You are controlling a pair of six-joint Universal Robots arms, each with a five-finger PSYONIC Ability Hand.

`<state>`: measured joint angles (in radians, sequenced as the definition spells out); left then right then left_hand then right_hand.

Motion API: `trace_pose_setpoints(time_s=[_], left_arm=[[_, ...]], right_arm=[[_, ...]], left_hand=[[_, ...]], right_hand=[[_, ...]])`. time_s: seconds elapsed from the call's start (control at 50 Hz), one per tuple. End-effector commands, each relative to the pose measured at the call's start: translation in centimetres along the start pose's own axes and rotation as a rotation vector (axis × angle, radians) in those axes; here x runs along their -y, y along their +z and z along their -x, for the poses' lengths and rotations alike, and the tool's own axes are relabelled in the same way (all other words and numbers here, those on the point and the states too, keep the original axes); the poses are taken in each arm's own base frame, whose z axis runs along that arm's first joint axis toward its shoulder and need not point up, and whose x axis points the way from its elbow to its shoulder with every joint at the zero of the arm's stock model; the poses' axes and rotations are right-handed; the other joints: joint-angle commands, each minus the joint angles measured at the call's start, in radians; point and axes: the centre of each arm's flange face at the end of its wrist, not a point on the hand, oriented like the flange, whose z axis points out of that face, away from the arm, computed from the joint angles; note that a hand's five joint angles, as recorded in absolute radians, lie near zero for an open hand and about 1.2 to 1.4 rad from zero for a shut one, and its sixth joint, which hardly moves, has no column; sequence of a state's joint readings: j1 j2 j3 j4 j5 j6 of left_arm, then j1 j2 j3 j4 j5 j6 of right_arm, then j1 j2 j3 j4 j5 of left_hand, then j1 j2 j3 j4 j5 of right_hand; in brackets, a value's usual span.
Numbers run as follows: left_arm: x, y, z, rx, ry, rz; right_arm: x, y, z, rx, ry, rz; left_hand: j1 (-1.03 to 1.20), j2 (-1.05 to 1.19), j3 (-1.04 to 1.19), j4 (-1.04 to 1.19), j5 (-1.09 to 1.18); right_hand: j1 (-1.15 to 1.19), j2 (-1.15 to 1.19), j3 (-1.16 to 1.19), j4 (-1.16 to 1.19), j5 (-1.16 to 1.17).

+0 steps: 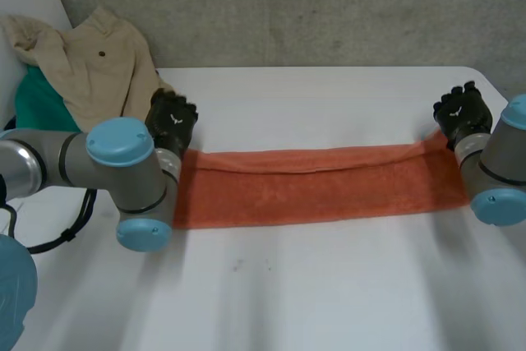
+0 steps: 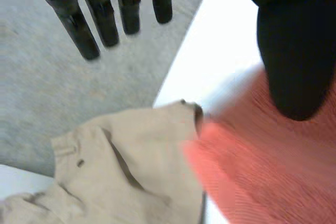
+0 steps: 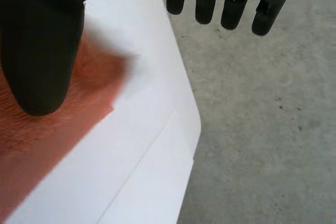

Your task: Fold the laundry.

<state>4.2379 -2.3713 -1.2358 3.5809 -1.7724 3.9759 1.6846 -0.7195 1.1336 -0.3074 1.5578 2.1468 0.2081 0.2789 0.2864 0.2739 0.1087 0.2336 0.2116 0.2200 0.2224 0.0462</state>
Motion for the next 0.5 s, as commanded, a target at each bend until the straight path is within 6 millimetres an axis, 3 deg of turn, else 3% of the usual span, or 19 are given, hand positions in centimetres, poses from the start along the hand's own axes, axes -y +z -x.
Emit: trace_pose_setpoints(time_s=[0.02,0.12,0.24,0.4,0.5], left_arm=[[3.0,-0.8,2.0,0.061,-0.034,-0.087],[3.9,-1.7,3.1,0.071,-0.039,-0.103],[4.3,-2.6,4.0,0.079,-0.044,-0.103],[3.2,-3.8,3.2,0.029,-0.032,-0.071],[2.1,-3.7,2.8,0.017,-0.049,-0.042]], right_arm=[[2.1,-1.4,-4.1,-0.075,0.147,-0.014],[3.8,-3.7,-7.4,-0.066,0.212,-0.054],[2.3,-5.6,-9.5,0.062,0.273,-0.026],[-1.9,-7.4,-9.2,0.199,0.377,0.176],[-3.4,-8.0,-8.0,0.269,0.399,0.181]], left_hand=[[-0.034,-0.104,-0.112,-0.099,-0.109],[-0.034,-0.104,-0.112,-0.099,-0.109],[-0.034,-0.104,-0.112,-0.099,-0.109],[-0.034,-0.104,-0.112,-0.099,-0.109],[-0.034,-0.104,-0.112,-0.099,-0.109]], right_hand=[[-0.059,-0.037,-0.046,-0.048,-0.046],[-0.059,-0.037,-0.046,-0.048,-0.046],[-0.059,-0.037,-0.046,-0.048,-0.046],[0.021,0.043,0.035,0.033,0.034],[0.11,0.132,0.123,0.121,0.122]])
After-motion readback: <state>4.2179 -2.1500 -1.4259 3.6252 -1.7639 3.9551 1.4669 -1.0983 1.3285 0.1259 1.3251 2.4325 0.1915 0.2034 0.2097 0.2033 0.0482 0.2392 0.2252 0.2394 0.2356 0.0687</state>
